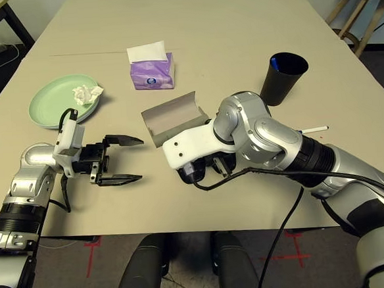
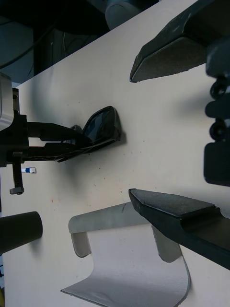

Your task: Organize and tidy the items on the table.

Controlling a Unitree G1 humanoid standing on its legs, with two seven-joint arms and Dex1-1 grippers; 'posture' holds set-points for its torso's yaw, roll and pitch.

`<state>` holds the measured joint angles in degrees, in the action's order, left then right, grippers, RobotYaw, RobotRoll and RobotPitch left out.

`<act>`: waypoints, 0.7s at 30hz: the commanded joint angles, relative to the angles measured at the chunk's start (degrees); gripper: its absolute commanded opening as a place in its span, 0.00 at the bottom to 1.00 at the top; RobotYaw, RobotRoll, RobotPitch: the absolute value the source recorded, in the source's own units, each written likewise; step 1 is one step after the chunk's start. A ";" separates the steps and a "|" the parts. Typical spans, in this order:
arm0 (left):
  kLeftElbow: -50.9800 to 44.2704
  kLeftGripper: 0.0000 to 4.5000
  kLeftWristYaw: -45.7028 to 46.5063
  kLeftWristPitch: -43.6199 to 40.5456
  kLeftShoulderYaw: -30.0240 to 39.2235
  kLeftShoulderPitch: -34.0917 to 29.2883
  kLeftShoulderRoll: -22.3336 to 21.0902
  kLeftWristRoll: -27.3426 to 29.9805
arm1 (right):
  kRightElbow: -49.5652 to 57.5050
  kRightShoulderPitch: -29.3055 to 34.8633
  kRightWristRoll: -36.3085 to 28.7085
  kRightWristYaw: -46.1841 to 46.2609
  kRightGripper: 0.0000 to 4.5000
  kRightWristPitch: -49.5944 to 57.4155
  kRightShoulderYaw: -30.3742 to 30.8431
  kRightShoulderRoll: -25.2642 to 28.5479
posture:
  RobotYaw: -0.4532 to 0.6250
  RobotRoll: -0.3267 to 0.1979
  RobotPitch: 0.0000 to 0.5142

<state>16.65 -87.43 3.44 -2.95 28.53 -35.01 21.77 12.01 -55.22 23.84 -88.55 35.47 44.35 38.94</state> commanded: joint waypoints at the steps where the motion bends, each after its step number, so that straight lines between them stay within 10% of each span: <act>1: 0.10 1.00 -0.47 0.24 -0.71 0.03 -0.45 -0.56 | -0.80 0.11 0.60 0.00 0.09 -0.48 -0.06 -0.16 | 0.63 0.62 0.34; 21: 1.42 1.00 -0.67 -0.47 -0.73 1.63 -0.65 -0.82 | -0.14 -7.00 -4.36 -2.21 0.09 -4.35 -7.30 0.43 | 0.62 0.62 0.30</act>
<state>17.09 -87.76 3.23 -2.96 30.13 -35.06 21.75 11.37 -61.53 20.39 -90.42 31.88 38.30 39.27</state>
